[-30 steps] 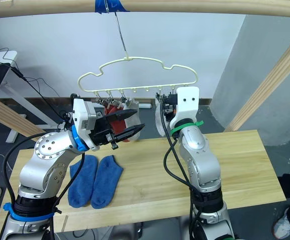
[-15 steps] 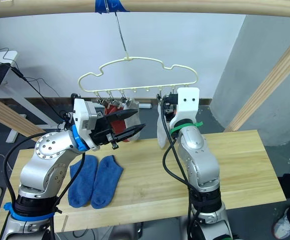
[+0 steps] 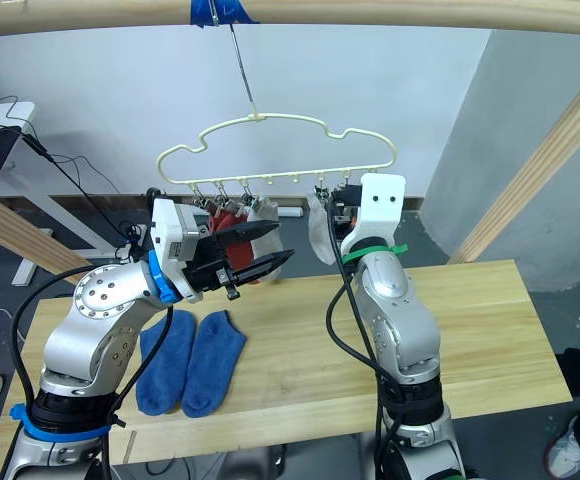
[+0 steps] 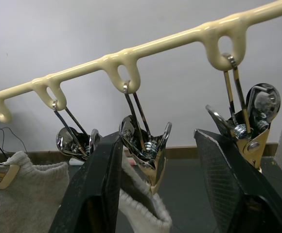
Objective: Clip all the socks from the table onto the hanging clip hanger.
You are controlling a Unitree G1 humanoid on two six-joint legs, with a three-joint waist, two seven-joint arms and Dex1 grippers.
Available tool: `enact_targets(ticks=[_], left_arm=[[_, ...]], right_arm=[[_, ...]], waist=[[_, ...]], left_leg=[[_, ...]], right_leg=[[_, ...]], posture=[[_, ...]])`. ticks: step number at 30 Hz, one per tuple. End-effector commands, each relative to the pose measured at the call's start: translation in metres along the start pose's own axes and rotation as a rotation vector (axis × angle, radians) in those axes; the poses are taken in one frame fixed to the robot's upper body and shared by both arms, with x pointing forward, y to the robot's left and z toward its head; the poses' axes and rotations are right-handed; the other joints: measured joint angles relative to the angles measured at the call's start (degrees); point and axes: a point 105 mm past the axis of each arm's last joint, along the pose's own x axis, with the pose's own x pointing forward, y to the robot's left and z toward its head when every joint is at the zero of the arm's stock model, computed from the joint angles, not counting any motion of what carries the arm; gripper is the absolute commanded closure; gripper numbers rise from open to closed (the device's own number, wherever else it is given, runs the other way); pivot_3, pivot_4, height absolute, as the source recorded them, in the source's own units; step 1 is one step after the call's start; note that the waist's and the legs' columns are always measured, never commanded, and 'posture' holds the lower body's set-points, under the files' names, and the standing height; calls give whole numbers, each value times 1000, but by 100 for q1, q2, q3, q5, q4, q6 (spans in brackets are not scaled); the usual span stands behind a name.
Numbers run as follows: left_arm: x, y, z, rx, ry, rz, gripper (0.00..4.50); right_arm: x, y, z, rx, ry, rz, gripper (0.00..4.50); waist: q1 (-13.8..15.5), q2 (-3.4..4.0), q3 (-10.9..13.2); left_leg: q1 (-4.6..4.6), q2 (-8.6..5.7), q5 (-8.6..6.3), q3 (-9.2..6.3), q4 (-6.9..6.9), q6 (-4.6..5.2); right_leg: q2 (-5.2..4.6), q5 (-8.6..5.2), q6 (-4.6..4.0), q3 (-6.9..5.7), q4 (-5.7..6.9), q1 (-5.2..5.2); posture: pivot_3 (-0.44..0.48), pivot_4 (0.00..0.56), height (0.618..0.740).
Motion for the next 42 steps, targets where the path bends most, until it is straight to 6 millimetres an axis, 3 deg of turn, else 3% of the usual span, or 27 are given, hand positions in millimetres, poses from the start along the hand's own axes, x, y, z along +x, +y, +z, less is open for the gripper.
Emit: enact_targets(ticks=[1,11,42], left_arm=[[2,-1,9,39,-37,-6,2133],[3,-2,10,39,-39,-14,2133],[5,-5,9,33,-42,-25,2133]], right_arm=[[-3,26,23,121,-71,49,2132],[-2,26,32,215,-100,30,2132],[-3,33,42,247,-117,30,2132]], waist=[[0,0,-1],[-3,-1,-2],[-4,-1,-4]], left_leg=[[0,0,0,0,0,0],[0,0,0,0,1,0],[0,0,0,0,1,0]], right_leg=[[0,0,0,0,0,0],[0,0,0,0,1,0],[0,1,-1,0,2,0]], posture=[[-146,228,740],[-148,227,740],[-151,231,740]])
